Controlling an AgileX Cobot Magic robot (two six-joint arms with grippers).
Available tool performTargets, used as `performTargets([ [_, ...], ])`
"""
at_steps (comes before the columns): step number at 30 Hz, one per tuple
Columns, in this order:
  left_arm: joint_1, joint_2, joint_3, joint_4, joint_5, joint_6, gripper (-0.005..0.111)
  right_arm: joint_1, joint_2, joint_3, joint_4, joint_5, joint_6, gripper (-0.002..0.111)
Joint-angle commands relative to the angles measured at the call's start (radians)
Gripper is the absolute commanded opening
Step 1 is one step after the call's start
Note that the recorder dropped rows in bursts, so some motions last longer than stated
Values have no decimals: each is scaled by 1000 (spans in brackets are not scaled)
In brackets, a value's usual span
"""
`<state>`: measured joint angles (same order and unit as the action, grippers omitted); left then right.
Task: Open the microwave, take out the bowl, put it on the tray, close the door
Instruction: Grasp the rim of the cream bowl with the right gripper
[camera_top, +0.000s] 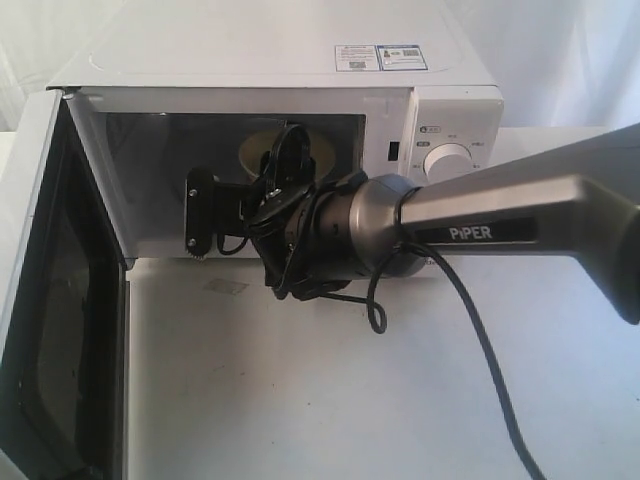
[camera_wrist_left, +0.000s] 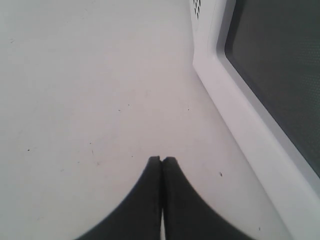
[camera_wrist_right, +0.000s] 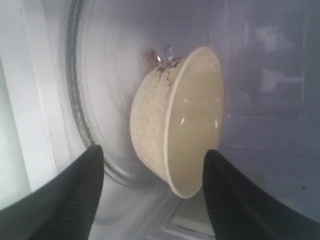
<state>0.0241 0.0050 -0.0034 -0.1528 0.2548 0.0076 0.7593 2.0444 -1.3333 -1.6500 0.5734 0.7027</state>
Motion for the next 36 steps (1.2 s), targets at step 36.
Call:
performTargets([
  [36,-7,-5,3,-5,0,-8,0,-65,42,-95,-12,-109,18,55],
])
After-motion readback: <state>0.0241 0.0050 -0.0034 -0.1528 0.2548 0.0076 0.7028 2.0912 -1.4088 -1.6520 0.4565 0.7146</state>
